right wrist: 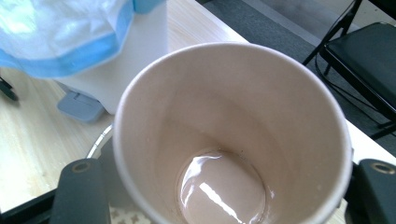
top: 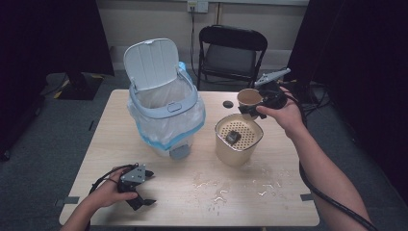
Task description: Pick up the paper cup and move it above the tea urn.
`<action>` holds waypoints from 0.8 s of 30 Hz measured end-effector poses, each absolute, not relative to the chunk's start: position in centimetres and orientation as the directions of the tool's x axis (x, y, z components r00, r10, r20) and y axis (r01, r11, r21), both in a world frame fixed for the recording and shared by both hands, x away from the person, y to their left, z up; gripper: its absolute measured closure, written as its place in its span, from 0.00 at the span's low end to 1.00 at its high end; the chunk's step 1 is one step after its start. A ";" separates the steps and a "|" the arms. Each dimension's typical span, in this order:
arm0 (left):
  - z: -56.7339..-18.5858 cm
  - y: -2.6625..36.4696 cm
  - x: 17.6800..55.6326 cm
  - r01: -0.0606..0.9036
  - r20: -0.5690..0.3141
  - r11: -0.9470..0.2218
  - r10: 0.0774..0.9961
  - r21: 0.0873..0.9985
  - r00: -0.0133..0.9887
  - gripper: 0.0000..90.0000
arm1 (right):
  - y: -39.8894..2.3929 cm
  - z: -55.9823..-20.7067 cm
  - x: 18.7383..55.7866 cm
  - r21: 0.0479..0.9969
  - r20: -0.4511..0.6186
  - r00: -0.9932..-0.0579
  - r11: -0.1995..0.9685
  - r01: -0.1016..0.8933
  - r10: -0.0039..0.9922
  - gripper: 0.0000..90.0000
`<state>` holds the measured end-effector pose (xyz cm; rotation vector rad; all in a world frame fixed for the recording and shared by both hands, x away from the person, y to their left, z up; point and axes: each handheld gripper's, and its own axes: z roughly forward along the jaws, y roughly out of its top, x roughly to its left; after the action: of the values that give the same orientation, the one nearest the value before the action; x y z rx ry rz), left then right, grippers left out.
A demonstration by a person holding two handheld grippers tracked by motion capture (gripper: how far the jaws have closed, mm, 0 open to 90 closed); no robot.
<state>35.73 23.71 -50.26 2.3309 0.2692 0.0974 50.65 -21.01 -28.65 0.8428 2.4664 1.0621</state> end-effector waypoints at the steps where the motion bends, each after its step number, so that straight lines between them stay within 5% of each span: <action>1: -50.2 23.8 35.7 0.169 -0.015 -0.684 0.225 0.710 0.974 0.00 | -20.9 -28.5 50.7 0.741 -0.058 -0.773 0.546 0.391 0.632 0.31; 24: -50.2 23.8 35.7 0.166 -0.013 -0.686 0.223 0.709 0.975 0.00 | -17.8 -24.6 52.6 0.745 -0.002 -0.789 0.527 0.408 0.614 0.31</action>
<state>35.71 23.77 -50.22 2.3405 0.2708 0.0951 52.57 -17.78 -24.58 0.8584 2.5046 1.1182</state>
